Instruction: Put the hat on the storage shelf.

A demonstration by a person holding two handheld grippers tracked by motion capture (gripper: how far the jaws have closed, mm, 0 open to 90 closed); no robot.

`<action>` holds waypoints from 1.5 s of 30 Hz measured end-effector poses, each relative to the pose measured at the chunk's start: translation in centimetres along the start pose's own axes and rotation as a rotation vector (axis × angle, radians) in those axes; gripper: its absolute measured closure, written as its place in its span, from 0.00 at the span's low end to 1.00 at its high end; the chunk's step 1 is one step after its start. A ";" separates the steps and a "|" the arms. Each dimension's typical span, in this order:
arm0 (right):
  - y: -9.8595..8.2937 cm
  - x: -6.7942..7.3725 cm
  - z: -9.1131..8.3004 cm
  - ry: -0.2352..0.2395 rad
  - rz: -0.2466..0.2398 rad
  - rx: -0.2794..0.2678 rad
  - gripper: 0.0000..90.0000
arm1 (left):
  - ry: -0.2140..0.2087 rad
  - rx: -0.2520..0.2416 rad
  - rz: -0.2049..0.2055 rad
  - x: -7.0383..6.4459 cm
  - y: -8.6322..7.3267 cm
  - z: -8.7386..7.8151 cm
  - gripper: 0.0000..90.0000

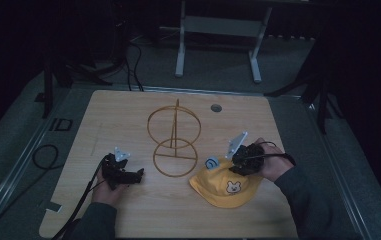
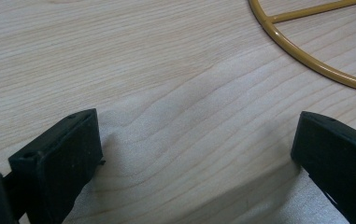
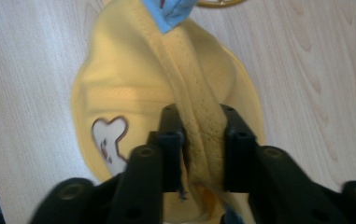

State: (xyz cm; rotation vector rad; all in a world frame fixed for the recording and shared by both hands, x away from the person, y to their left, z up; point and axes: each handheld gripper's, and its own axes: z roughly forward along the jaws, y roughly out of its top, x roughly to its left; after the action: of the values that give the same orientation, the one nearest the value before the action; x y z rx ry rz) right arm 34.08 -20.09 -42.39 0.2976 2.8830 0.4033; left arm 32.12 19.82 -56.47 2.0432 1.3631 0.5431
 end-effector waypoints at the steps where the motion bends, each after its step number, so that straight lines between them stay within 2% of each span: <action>1: 0.0 0.0 -0.1 -0.002 -0.007 0.003 0.86 | 0.000 0.000 0.000 0.0 0.0 0.0 0.02; 5: -0.2 0.0 -0.4 -0.026 -0.016 -0.004 0.87 | 0.000 0.000 0.000 0.0 0.0 0.0 0.02; 16: -0.8 -0.7 -1.9 -0.076 0.013 -0.035 0.87 | -0.001 0.000 -0.001 0.0 0.0 0.0 0.02; 27: -1.6 -1.8 -2.9 -0.106 0.047 -0.039 0.86 | 0.000 0.000 -0.001 0.0 0.0 0.0 0.02; 32: -1.8 -2.1 -3.3 -0.117 0.048 -0.049 0.86 | 0.000 -0.002 -0.004 0.0 0.0 0.0 0.02; 33: -1.9 -2.3 -3.9 -0.129 0.054 -0.052 0.86 | 0.000 -0.003 -0.004 0.0 0.0 0.0 0.02; 45: -2.4 -3.3 -5.5 -0.164 0.066 -0.062 0.87 | 0.000 -0.002 -0.005 0.0 0.0 0.0 0.02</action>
State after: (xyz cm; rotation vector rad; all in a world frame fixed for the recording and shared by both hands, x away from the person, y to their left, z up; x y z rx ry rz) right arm 35.49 -24.48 -37.36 0.3970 2.7006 0.4562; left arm 32.12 19.79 -56.48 2.0379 1.3662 0.5424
